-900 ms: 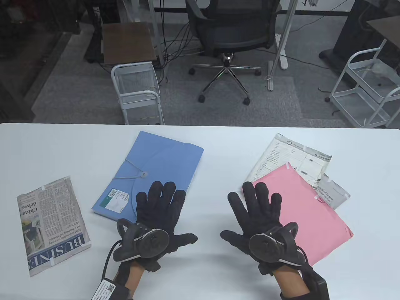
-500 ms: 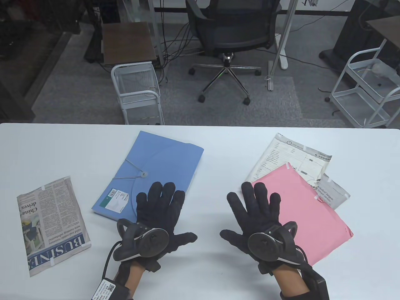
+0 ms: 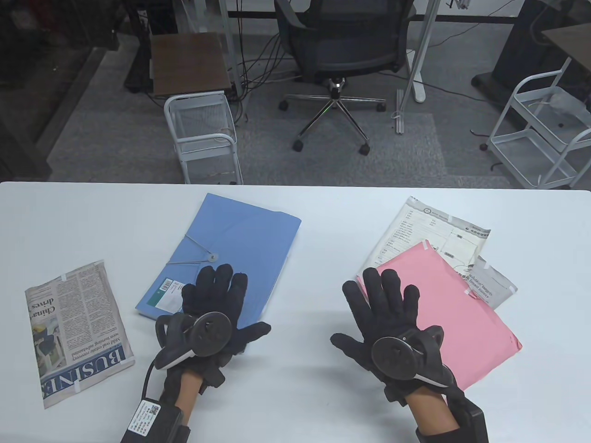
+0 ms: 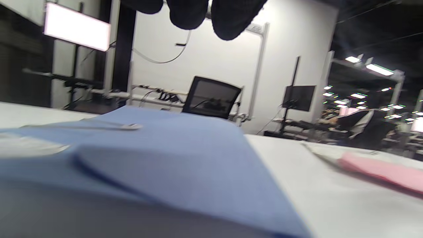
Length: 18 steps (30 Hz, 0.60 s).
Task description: Sort materials into accordion folder compartments
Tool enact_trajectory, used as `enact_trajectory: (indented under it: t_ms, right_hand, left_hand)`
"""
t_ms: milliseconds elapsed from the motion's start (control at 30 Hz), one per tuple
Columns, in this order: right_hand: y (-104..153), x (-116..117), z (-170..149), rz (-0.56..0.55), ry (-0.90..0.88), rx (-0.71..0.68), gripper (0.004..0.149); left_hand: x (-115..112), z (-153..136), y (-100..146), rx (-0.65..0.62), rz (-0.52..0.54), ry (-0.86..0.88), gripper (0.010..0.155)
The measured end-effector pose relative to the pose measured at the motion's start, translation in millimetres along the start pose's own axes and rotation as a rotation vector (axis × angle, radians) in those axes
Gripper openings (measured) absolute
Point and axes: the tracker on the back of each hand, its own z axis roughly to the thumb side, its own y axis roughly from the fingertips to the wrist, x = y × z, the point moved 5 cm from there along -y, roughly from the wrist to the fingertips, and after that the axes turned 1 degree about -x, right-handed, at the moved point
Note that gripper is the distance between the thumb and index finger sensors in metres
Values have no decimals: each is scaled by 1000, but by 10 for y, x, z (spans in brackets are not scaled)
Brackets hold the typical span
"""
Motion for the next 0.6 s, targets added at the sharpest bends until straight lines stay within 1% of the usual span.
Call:
enact_trajectory:
  t_ms: [133, 167, 200, 233, 300, 333, 400, 433, 467, 500, 533, 600]
  right_hand:
    - [-8, 35, -63, 24, -15, 18, 87]
    - [4, 40, -81, 26, -11, 19, 87]
    - [9, 40, -107, 27, -11, 24, 87]
    - [10, 40, -131, 29, -20, 31, 87]
    - [8, 38, -180, 22, -46, 47, 87]
    - [7, 41, -200, 23, -54, 52, 87]
    - [4, 54, -231, 28, -59, 59, 87]
    - [4, 68, -252, 32, -62, 65, 87]
    - [4, 84, -268, 36, -65, 67, 87]
    - [6, 102, -281, 44, -65, 71, 88]
    - [8, 117, -295, 49, -62, 74, 88]
    - [9, 131, -319, 57, -60, 81, 88]
  left_hand:
    - [-105, -510, -124, 174, -84, -118, 104]
    - [-141, -664, -171, 235, -126, -167, 104]
    - [-190, -815, -210, 302, -199, -210, 103]
    - [-242, -918, -236, 342, -273, -224, 105]
    - [-324, -1121, -298, 460, -350, -244, 100]
    - [-370, -1182, -310, 491, -393, -248, 103]
    - [-513, -1342, -346, 565, -532, -262, 107]
    - [-595, -1414, -360, 594, -613, -215, 110]
    - [-635, -1444, -376, 605, -641, -151, 113]
    - [-648, -1484, -392, 642, -643, -66, 115]
    - [-623, -1514, -413, 676, -619, -25, 118]
    - [-588, -1533, -465, 690, -611, -64, 121]
